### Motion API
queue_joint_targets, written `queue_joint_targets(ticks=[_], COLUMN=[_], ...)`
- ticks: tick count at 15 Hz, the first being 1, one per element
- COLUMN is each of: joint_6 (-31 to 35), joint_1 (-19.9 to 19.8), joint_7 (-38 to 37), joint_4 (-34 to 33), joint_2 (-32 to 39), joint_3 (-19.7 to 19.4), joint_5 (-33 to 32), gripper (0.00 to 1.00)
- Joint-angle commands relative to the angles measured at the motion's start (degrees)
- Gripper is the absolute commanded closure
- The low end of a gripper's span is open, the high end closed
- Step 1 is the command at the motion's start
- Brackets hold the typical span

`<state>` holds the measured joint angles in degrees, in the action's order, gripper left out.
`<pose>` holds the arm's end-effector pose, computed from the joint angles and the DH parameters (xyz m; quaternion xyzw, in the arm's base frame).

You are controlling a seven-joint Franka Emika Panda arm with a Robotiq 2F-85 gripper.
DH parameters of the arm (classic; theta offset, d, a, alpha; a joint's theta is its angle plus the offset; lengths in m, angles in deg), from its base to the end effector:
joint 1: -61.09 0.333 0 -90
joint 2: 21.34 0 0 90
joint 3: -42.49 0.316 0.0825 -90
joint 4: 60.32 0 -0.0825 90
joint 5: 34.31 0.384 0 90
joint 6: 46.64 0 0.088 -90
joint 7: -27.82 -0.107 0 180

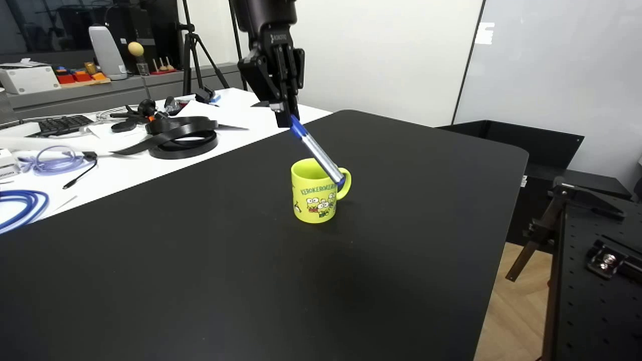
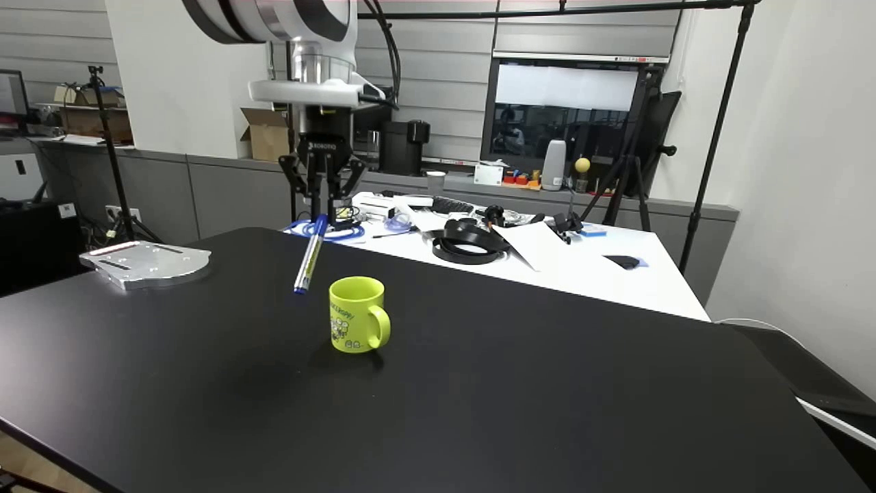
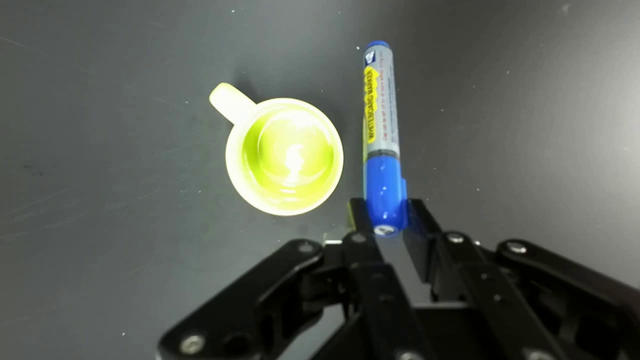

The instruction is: Remove the marker from the mug and put it on the table

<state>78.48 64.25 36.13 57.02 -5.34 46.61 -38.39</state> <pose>0.5700 0.0694 0.2924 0.9849 0.1569 -0.0712 0.0170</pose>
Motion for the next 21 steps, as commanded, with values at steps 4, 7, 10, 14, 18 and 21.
queue_joint_targets(ticks=[4,7,10,14,18,21], joint_6=[-2.69,-3.78,-5.14,-7.21,-9.14,-9.95], joint_1=[0.36,0.37,0.45,0.8,0.92,0.86], joint_7=[2.81,4.24,5.56,6.04,6.42,6.42], joint_4=[-7.1,-8.8,-10.2,-11.0,-11.32,-11.46], joint_2=[9.4,12.02,13.99,15.66,16.71,16.82], joint_3=[1.37,2.25,2.94,3.11,2.96,2.83], joint_5=[0.74,1.39,1.76,1.2,0.83,0.82], gripper=[0.94,0.94,0.94,0.94,0.45,0.24])
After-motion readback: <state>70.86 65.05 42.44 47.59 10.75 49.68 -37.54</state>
